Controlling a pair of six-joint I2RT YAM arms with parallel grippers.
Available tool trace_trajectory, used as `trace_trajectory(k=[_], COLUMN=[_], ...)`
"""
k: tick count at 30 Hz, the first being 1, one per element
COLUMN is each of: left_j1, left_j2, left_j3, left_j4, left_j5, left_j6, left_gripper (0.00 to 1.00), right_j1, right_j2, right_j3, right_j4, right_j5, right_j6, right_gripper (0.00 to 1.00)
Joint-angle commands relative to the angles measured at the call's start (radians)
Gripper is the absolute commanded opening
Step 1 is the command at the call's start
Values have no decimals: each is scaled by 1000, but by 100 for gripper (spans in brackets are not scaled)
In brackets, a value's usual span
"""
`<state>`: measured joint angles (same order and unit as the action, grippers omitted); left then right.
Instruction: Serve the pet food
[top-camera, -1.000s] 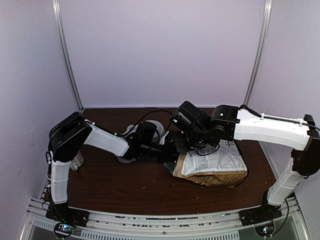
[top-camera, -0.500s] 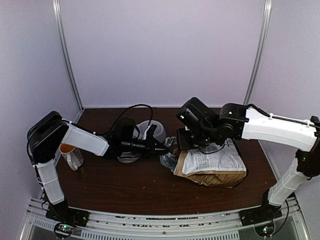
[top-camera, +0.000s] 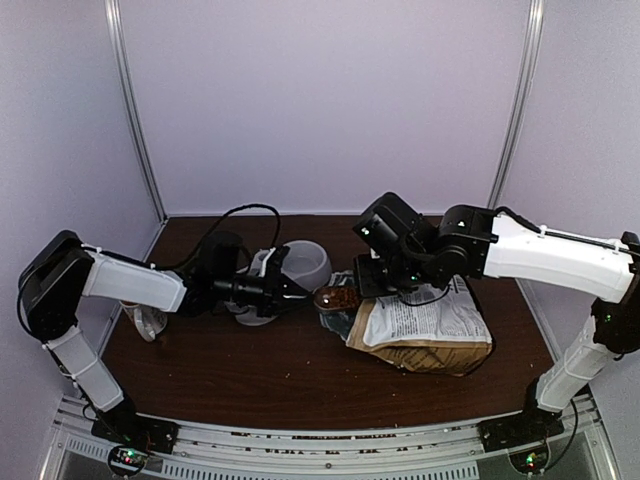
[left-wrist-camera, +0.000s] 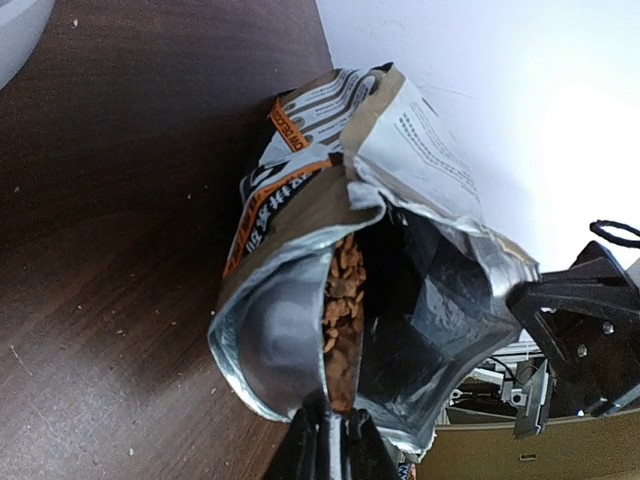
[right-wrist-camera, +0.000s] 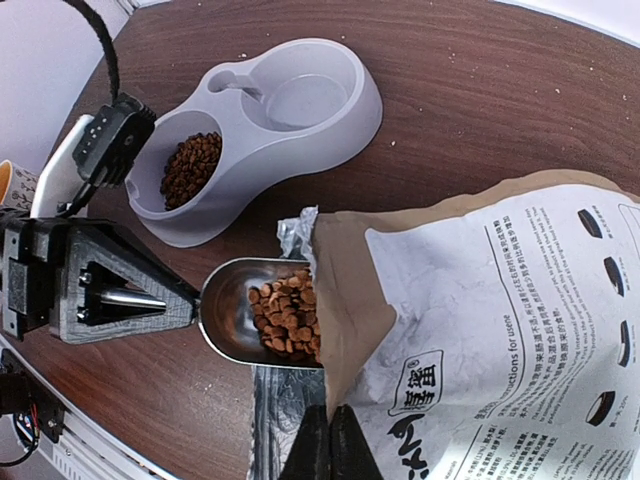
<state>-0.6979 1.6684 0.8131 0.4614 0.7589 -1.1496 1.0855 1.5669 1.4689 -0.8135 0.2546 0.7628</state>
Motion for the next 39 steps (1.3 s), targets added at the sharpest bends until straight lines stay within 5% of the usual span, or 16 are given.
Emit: trace_trajectory(k=[1,27,39], left_j1=[25,189,389], left_j2=[-66,-337,-420], left_j3=[-42,-123,-166], left_j4=[38,-155,-322], left_j5=[38,133,184], left_j6=[25,63,194], left_gripper=[0,0,0], right_j1=[-6,-21,-21], right_j2=[-27,-3,72], right_j3=[63,100,194], right_j4=[59,33,25], right_j5=[30,40,23], right_j6=[-11,-29,-67], right_gripper=[0,0,0])
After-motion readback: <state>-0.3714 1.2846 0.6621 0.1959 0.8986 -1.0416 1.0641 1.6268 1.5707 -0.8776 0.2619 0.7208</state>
